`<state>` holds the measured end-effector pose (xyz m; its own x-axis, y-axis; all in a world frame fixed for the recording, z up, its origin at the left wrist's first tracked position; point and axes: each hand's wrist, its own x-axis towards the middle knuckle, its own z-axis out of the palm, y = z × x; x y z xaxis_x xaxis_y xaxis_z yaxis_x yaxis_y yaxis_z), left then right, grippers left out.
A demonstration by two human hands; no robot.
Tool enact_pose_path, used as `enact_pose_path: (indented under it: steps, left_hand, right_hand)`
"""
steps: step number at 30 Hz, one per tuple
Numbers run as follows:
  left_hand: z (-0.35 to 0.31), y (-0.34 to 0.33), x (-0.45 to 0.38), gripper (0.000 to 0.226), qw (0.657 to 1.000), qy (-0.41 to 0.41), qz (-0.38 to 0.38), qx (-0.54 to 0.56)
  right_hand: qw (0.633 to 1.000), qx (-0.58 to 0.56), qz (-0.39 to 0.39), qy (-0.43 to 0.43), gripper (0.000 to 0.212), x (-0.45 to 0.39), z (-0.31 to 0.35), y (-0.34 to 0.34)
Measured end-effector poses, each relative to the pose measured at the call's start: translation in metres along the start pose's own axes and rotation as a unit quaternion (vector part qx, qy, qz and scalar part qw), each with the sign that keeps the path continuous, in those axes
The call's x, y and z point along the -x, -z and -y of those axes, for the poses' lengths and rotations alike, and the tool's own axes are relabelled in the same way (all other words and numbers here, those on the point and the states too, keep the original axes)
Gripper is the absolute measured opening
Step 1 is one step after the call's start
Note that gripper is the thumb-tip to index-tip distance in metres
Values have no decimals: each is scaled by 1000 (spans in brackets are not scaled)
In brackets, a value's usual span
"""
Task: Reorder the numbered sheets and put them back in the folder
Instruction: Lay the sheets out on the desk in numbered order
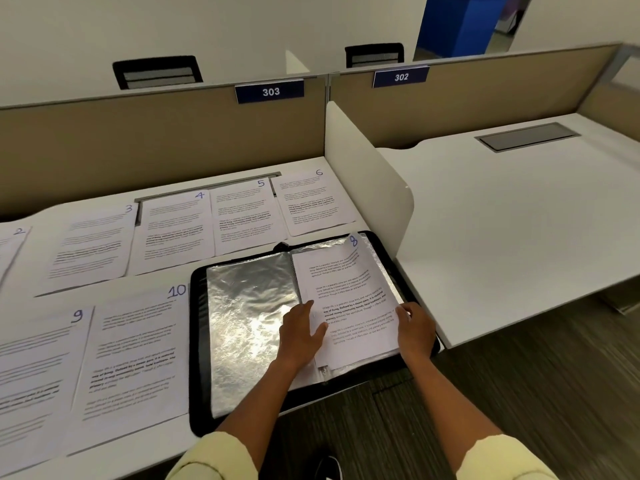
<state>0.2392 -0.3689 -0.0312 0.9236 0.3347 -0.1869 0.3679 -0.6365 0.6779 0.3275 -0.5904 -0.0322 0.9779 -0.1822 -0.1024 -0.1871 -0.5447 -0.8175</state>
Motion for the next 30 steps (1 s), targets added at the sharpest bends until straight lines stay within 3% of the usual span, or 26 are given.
enact_pose_path:
  steps: [6,11,15,18,24,28,30]
  left_hand:
    - [-3,6,2,66,999,23,-29,24]
    - [18,-1,-6,74,995,47,-54,73]
    - [6,16,4,50,979,73,-98,163]
    - [7,28,10,51,965,103,-129,204]
    - [34,45,16,29,926,182,-234,232]
    - [51,55,25,5,907,193,-286,243]
    - [64,61,29,10,897,201,-296,260]
  right_hand:
    - [995,-98,3,-1,9,0,5,-2]
    - [981,-183,35,-54,5,2,11,-12]
    - [974,-204,42,-86,16,7,13,-32]
    - [972,-206,59,-94,23,12,17,-49]
    - [971,-201,108,-68,14,30,31,-76]
    - [966,-203,150,-53,19,41,38,-93]
    - [965,-198,167,-48,19,46,42,-103]
